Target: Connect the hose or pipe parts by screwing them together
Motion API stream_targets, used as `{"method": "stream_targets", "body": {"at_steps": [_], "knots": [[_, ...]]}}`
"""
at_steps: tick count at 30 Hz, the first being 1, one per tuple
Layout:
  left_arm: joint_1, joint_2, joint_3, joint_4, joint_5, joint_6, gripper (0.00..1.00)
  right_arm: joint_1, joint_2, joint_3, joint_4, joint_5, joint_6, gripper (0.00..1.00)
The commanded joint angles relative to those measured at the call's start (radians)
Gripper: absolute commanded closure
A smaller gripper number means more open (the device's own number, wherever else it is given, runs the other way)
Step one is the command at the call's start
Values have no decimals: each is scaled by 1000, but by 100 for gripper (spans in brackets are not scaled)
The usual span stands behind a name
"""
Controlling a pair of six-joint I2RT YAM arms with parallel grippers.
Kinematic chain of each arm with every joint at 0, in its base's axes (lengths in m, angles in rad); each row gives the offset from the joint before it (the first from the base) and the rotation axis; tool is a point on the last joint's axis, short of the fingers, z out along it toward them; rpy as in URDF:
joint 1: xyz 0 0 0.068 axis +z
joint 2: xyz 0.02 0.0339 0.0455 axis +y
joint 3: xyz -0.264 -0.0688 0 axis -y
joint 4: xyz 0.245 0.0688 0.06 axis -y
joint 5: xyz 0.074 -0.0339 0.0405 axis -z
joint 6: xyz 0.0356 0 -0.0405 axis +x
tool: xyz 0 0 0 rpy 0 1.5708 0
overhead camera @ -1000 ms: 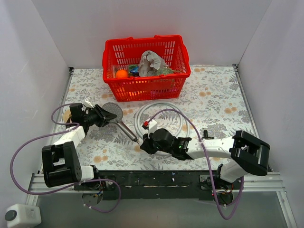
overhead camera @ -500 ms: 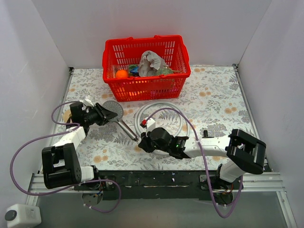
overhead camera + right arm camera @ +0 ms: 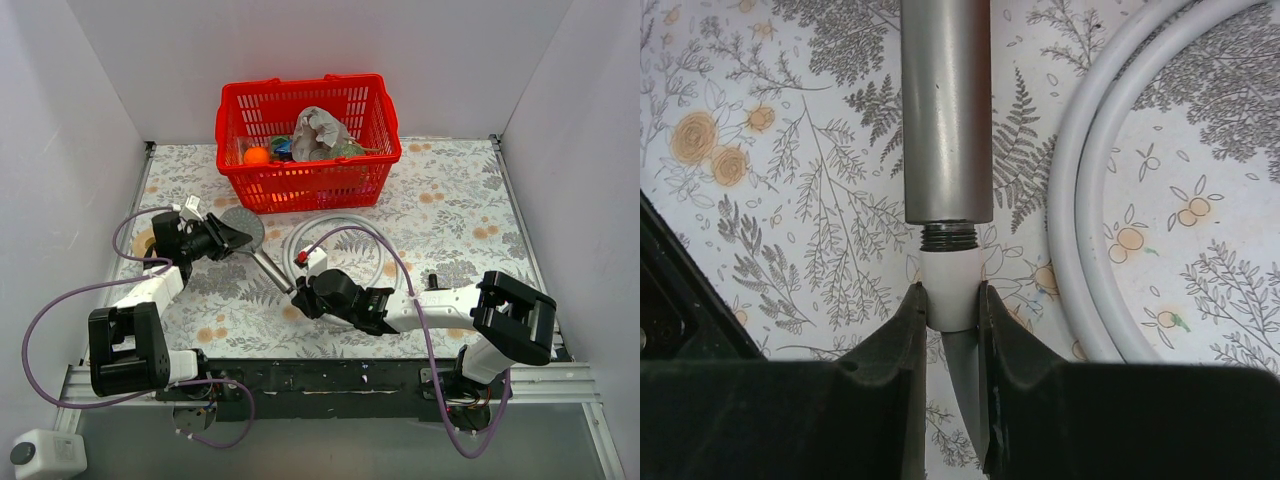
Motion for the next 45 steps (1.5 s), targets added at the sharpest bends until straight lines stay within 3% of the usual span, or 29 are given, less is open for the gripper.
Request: {"method": "stream_targets", "body": {"at_steps": [1, 9, 17, 21, 24, 37, 41, 45], "knots": [[-36, -26, -6, -35, 144, 1, 100, -14, -37, 61, 260, 226, -28, 99], [-44, -26, -16, -20, 171, -8, 100, -14, -9, 129, 299, 215, -52, 99], [-47, -14, -57, 101, 286, -92, 100, -43, -44, 72, 450, 102, 4, 99], [-57, -11, -62, 129, 340, -116, 100, -115, -66, -43, 700, -94, 140, 99], [-64, -24, -69, 135, 348, -119, 100, -177, -60, -77, 791, -189, 219, 99], [-67, -63, -66, 115, 354, -131, 100, -304, 152, -150, 1340, -449, 616, 99], [-67, -77, -57, 82, 335, -114, 100, -304, 134, -170, 1298, -451, 595, 81], [-47, -92, -55, 57, 283, -96, 100, -304, 57, -187, 1083, -428, 494, 66]]}}
